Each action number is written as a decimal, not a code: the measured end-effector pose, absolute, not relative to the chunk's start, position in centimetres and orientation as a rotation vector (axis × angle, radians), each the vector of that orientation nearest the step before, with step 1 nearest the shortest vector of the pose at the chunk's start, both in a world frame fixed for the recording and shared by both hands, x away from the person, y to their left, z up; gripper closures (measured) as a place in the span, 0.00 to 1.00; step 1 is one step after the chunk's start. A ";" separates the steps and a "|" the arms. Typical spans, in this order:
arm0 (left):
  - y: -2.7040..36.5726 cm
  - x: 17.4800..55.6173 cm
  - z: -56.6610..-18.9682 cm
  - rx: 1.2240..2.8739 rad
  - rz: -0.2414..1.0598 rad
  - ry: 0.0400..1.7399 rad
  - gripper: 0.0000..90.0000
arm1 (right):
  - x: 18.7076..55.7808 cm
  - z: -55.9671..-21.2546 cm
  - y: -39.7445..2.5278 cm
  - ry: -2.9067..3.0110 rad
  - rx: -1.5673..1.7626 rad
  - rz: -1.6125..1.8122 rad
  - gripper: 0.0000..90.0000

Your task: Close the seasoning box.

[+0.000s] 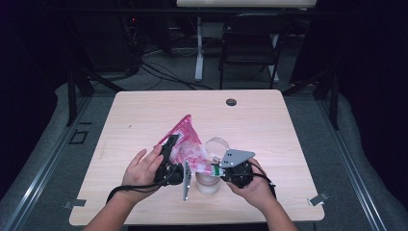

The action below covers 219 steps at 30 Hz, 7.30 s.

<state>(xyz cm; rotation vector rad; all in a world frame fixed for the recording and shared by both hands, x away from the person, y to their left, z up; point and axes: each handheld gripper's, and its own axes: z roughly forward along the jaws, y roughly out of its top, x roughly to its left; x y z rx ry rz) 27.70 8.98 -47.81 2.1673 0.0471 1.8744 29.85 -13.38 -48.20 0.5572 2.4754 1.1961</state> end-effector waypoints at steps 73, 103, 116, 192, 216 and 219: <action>12.1 27.9 -54.5 2.261 1.385 0.492 0.71 | 29.5 -48.9 -11.3 2.506 0.494 1.172 1.00; 11.9 28.9 -56.1 2.340 1.095 0.607 0.76 | 29.5 -48.5 -11.0 2.479 0.551 1.284 0.81; 12.3 29.7 -56.5 2.344 0.944 0.670 0.77 | 29.8 -48.1 -11.3 2.444 0.622 1.377 0.56; 23.9 32.5 -54.6 1.754 0.541 1.297 0.80 | 30.9 -46.8 -12.9 2.314 0.723 1.483 0.52; 29.1 33.0 -55.6 1.680 0.706 1.581 0.80 | 31.2 -46.6 -12.1 2.327 0.700 1.492 0.52; 29.2 33.2 -55.8 1.691 0.694 1.600 0.80 | 31.2 -46.7 -12.1 2.327 0.700 1.491 0.52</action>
